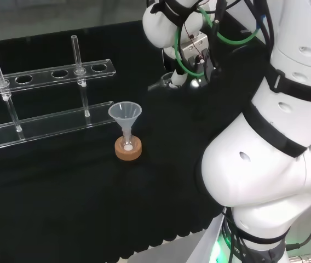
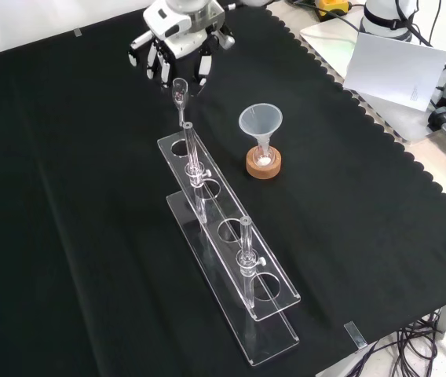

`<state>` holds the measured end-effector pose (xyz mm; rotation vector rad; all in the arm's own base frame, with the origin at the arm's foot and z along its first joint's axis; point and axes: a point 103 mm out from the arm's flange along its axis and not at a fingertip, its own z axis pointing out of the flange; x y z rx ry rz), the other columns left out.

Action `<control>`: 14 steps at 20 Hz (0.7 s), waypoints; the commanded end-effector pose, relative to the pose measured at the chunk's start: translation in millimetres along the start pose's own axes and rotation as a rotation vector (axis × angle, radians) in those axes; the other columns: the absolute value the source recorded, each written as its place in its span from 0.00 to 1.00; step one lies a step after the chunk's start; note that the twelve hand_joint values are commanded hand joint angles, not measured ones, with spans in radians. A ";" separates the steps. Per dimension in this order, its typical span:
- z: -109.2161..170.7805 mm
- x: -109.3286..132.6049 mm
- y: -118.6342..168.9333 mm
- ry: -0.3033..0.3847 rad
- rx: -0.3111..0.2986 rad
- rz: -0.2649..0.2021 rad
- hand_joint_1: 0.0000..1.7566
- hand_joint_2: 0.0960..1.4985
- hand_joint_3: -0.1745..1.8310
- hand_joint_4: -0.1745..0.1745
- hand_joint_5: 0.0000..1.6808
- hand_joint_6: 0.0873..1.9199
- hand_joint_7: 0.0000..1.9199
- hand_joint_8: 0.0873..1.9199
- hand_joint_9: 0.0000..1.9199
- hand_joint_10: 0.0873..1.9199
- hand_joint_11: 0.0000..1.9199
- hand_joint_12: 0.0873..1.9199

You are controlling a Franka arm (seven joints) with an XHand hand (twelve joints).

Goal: Put the weighing funnel back on the table.

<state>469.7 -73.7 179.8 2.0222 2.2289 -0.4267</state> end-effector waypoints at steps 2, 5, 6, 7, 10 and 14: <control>66.5 -24.9 20.4 0.004 0.045 0.031 0.66 0.35 0.41 1.00 0.93 0.00 0.88 0.00 0.56 0.04 0.00 0.70; 88.4 -39.5 24.8 -0.018 0.062 0.035 0.66 0.35 0.41 1.00 0.93 0.00 0.88 0.00 0.56 0.04 0.00 0.70; 93.1 -44.5 23.6 -0.016 0.074 0.041 0.66 0.35 0.41 1.00 0.93 0.00 0.88 0.00 0.56 0.04 0.00 0.70; 98.6 -49.4 21.0 -0.030 0.082 0.038 0.66 0.35 0.41 1.00 0.93 0.00 0.88 0.00 0.56 0.04 0.00 0.70; 109.5 -53.8 18.8 -0.045 0.102 0.046 0.66 0.35 0.41 1.00 0.93 0.00 0.88 0.00 0.56 0.04 0.00 0.70; 121.7 -52.5 15.5 -0.084 0.181 0.032 0.65 0.39 0.36 1.00 0.92 0.00 0.86 0.00 0.55 0.03 0.00 0.69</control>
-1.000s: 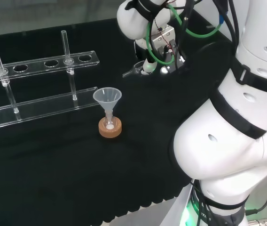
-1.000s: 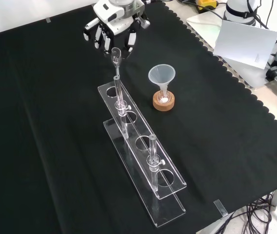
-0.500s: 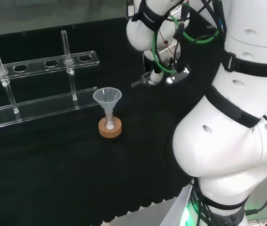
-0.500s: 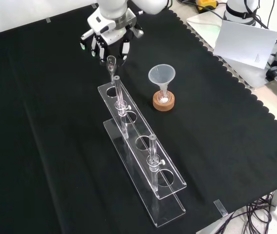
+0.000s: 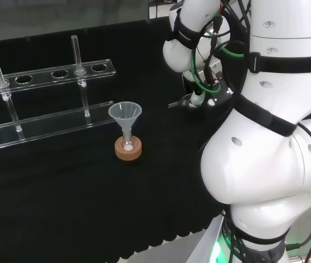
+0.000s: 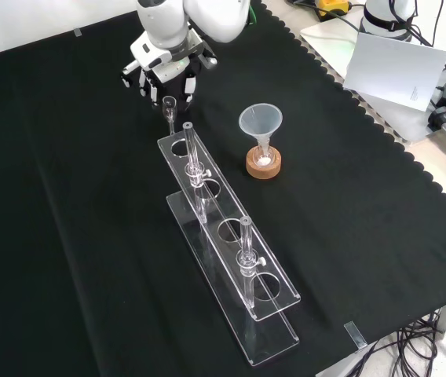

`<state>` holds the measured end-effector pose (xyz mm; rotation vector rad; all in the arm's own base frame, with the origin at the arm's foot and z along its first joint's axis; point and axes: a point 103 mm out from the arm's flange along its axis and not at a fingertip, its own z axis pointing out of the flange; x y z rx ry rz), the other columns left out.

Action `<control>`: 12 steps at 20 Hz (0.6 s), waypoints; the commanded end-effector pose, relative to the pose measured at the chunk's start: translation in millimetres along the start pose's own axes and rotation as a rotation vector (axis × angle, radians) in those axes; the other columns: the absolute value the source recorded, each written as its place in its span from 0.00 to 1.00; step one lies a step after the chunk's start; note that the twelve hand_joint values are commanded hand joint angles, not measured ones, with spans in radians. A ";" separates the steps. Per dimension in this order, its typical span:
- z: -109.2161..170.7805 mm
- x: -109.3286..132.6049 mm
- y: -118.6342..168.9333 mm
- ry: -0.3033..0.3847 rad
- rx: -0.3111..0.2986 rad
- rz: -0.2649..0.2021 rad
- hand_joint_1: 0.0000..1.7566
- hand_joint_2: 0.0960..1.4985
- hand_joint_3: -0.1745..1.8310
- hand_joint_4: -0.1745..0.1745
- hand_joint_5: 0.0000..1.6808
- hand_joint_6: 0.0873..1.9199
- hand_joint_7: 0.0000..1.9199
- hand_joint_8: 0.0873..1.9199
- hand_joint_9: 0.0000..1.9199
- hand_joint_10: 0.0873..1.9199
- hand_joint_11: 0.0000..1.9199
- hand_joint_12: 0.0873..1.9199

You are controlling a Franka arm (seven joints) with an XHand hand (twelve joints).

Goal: Put the weighing funnel back on the table.

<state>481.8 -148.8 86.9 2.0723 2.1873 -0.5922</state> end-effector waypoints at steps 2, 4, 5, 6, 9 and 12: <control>13.8 -2.9 -6.4 -0.034 0.091 0.002 0.61 0.41 0.31 1.00 0.88 0.00 0.82 0.00 0.53 0.03 0.00 0.67; 10.7 -4.5 -12.3 -0.028 0.117 0.003 0.53 0.34 0.36 1.00 0.77 0.00 0.71 0.00 0.51 0.02 0.00 0.64; 7.2 -6.3 -17.0 -0.019 0.129 -0.001 0.49 0.31 0.37 0.96 0.67 0.00 0.63 0.00 0.48 0.00 0.00 0.62; 2.5 -7.9 -22.7 -0.001 0.147 -0.010 0.45 0.30 0.35 0.89 0.56 0.00 0.54 0.00 0.43 0.00 0.00 0.59; -9.9 -10.5 -34.9 0.043 0.168 -0.003 0.33 0.31 0.26 0.76 0.29 0.00 0.31 0.00 0.26 0.00 0.00 0.53; -30.5 -12.6 -49.6 0.078 0.166 0.024 0.27 0.33 0.19 0.68 0.09 0.00 0.16 0.00 0.12 0.00 0.00 0.45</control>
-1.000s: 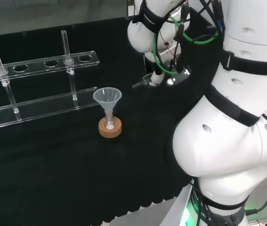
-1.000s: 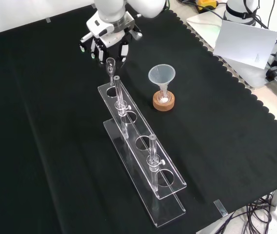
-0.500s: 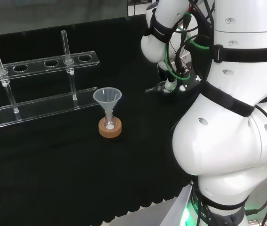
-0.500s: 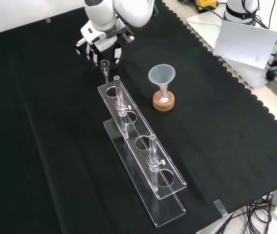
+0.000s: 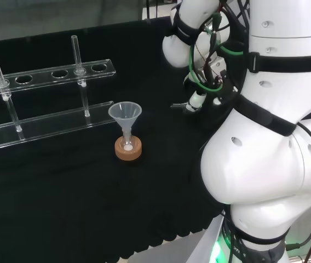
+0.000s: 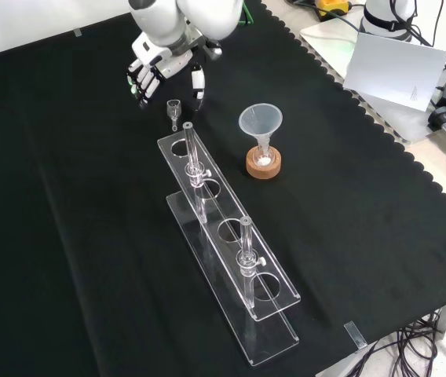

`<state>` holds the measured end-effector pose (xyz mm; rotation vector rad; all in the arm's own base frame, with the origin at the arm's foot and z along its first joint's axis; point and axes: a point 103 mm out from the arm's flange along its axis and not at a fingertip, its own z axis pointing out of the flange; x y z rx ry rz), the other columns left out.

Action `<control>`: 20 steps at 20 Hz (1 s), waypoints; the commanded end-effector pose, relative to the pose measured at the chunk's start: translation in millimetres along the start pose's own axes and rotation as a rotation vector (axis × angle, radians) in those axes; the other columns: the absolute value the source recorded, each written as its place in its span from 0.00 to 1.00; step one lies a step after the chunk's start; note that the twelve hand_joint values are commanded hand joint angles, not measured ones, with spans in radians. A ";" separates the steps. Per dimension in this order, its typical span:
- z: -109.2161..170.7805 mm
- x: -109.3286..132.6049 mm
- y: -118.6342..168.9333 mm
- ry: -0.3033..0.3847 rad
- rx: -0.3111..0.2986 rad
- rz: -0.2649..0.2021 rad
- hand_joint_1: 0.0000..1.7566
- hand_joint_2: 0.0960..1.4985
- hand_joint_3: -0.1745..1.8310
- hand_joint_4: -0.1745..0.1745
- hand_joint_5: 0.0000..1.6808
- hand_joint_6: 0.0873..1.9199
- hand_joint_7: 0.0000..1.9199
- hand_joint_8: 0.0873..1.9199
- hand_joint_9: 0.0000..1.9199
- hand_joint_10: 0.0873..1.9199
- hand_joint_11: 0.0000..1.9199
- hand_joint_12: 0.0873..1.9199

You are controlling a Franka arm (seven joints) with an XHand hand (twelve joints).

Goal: Put the weighing funnel back on the table.

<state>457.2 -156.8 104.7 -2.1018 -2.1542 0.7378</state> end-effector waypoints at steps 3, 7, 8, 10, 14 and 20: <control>-35.3 -2.2 -37.6 0.098 -0.018 0.032 0.24 0.34 0.16 0.64 0.01 0.00 0.09 0.00 0.06 0.00 0.00 0.39; -64.9 1.6 -53.2 0.111 -0.065 0.014 0.23 0.34 0.15 0.60 0.00 0.00 0.06 0.00 0.03 0.00 0.00 0.38; -78.8 4.1 -62.3 0.114 -0.087 0.002 0.23 0.34 0.15 0.60 0.00 0.00 0.06 0.00 0.03 0.00 0.00 0.38; -102.4 9.5 -79.2 0.126 -0.126 -0.015 0.22 0.34 0.14 0.59 0.00 0.00 0.05 0.00 0.03 0.00 0.00 0.37; -136.8 28.2 -105.6 0.138 -0.174 -0.048 0.22 0.34 0.14 0.59 0.00 0.00 0.05 0.00 0.02 0.00 0.00 0.37; -175.6 74.7 -144.5 0.151 -0.214 -0.145 0.22 0.35 0.13 0.58 0.00 0.00 0.06 0.00 0.03 0.00 0.00 0.35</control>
